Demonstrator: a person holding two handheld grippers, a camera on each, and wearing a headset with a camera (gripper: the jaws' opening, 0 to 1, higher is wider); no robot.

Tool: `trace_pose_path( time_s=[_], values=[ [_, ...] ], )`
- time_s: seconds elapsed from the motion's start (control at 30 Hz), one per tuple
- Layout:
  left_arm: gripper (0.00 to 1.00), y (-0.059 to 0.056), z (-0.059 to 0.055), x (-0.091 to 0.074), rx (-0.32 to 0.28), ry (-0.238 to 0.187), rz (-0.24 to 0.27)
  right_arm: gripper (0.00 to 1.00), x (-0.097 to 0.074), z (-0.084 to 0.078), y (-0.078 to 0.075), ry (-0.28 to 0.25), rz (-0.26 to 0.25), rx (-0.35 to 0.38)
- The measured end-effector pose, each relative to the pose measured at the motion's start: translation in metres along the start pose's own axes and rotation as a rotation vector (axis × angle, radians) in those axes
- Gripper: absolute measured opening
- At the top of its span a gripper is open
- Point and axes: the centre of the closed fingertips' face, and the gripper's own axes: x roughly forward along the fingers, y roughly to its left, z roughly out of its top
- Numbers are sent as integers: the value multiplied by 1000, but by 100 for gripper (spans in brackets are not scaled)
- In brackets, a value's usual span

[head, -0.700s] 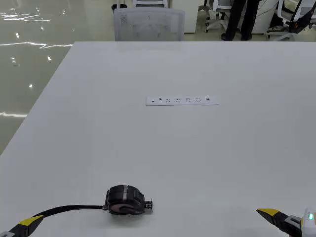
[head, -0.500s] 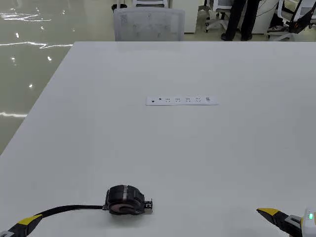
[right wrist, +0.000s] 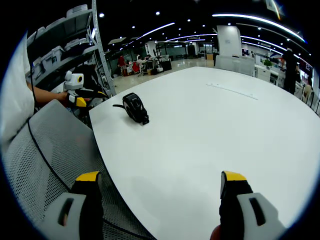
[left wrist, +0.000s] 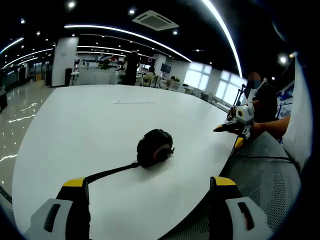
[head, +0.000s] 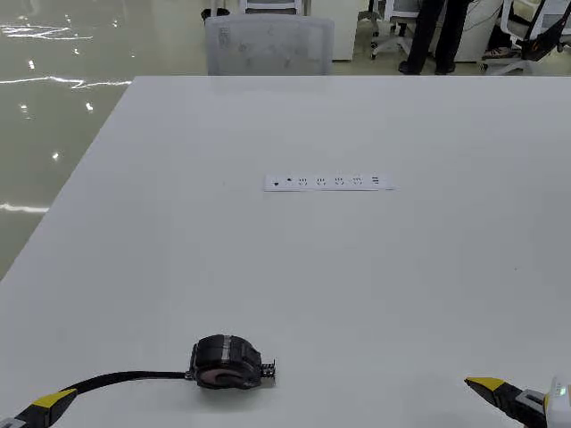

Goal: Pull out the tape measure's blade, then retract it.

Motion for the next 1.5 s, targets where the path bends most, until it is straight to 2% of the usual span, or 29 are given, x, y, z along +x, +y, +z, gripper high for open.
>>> trace_pose_path(
  time_s=[0.37,0.6,1.27,1.5],
  values=[
    [97,0,1,1,-1,1,-10,100,1,1,0,0,4,-1],
    [96,-1,3,4,6,4,-30,99,7,4,3,6,23,-8],
    [94,-2,8,23,25,25,-98,95,33,12,6,16,78,-19],
    [94,-3,11,31,49,34,-117,93,42,17,6,24,96,-36]
  ],
)
